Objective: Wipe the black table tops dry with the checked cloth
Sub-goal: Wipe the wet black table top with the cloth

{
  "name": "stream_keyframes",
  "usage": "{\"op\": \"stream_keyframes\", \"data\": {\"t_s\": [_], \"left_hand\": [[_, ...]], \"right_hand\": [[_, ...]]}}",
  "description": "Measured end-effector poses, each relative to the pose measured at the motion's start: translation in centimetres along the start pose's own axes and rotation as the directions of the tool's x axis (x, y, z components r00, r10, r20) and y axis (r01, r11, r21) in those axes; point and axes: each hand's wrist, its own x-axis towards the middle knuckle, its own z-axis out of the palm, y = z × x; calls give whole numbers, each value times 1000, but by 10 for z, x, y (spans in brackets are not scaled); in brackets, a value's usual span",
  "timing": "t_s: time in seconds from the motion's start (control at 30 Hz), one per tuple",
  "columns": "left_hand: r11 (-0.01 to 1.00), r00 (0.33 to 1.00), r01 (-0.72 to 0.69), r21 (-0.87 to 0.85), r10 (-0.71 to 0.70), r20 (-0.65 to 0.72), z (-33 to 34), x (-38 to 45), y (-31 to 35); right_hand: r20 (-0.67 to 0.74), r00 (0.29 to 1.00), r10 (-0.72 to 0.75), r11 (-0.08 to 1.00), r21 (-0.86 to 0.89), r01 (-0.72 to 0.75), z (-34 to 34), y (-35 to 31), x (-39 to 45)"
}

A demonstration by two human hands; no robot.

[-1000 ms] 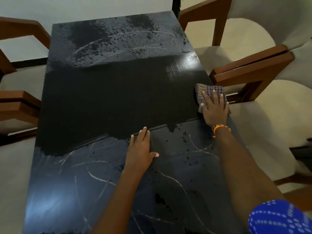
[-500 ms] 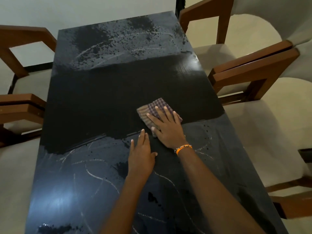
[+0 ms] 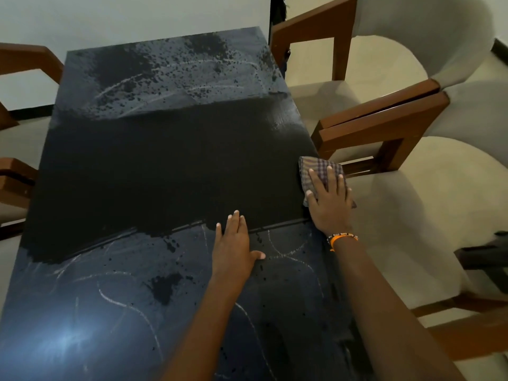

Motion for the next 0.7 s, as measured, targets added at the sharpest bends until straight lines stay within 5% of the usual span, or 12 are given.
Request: {"op": "stream_keyframes", "data": {"t_s": [0.47,0.7], "left_hand": [[996,999,36,-78,-37,-10,14,9,-3],[996,999,45,-79,-46,-11,12,7,1]], "right_hand": [[79,983,-167,986,17,167,10,-46,177],[74,982,-176,984,45,173,9,-41,173]]}}
